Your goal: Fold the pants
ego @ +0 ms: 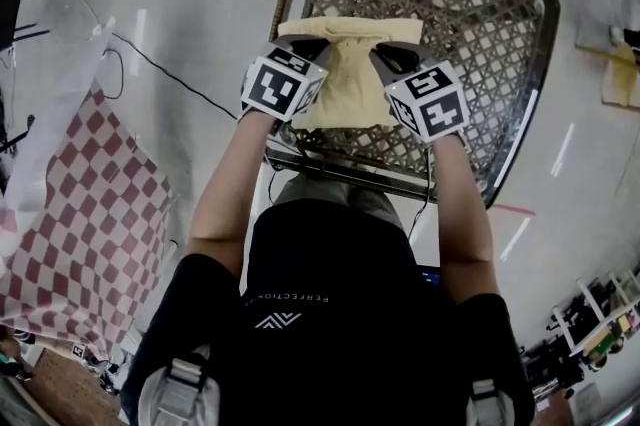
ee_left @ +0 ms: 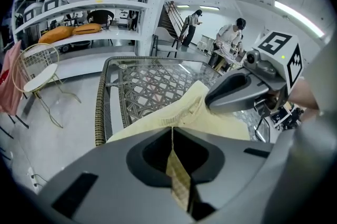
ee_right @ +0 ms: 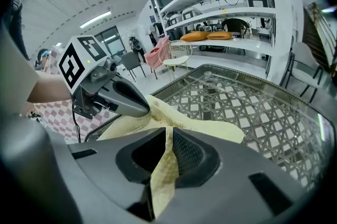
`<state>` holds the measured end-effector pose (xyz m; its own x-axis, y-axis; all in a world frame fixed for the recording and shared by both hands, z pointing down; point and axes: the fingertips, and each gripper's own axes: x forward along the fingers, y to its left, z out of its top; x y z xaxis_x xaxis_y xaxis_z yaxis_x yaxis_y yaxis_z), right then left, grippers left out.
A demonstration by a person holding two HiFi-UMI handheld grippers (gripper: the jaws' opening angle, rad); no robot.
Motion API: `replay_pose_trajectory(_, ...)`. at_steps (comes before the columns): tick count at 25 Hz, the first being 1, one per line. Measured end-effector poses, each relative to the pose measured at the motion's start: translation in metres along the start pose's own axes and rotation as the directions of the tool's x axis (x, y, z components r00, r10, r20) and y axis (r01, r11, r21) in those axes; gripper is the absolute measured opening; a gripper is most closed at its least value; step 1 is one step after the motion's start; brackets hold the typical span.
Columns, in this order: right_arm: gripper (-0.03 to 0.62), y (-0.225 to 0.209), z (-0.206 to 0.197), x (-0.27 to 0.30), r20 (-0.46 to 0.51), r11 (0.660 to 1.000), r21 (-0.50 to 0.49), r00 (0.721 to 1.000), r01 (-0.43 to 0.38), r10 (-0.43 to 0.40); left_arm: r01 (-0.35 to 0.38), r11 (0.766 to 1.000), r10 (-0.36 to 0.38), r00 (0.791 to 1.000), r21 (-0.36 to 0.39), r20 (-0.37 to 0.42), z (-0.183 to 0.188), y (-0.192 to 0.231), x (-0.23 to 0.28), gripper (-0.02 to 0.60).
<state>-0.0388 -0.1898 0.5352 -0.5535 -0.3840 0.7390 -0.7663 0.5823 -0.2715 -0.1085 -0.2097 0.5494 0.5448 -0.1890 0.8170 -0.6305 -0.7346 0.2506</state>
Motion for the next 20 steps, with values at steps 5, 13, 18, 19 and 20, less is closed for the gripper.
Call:
replay_pose_trajectory(5, 0.060, -0.003, 0.001, 0.002, 0.008, 1.000, -0.002, 1.000, 0.031, -0.031, -0.017, 0.999, 0.019, 0.999, -0.037, 0.045, 0.003, 0.006, 0.005, 0.017)
replay_pose_trajectory(13, 0.060, 0.002, -0.003, -0.013, 0.027, 0.999, -0.001, 0.999, 0.035, -0.035, -0.036, 0.999, 0.038, 0.997, -0.033, 0.060, 0.003, -0.004, -0.009, 0.017)
replay_pose_trajectory(18, 0.051, 0.005, -0.006, -0.026, 0.058, 0.998, 0.017, 0.996, 0.062, -0.063, -0.059, 0.998, 0.061, 0.996, -0.029, 0.071, -0.001, -0.016, -0.018, 0.017)
replay_pose_trajectory(19, 0.051, 0.006, -0.006, -0.029, 0.065, 0.998, 0.018, 0.996, 0.066, -0.067, -0.067, 0.997, 0.069, 0.995, -0.027, 0.070, -0.002, -0.018, -0.020, 0.017)
replay_pose_trajectory(20, 0.050, 0.008, -0.005, -0.033, 0.074, 0.997, 0.019, 0.995, 0.072, -0.073, -0.075, 0.997, 0.077, 0.995, -0.029, 0.070, -0.003, -0.021, -0.023, 0.017)
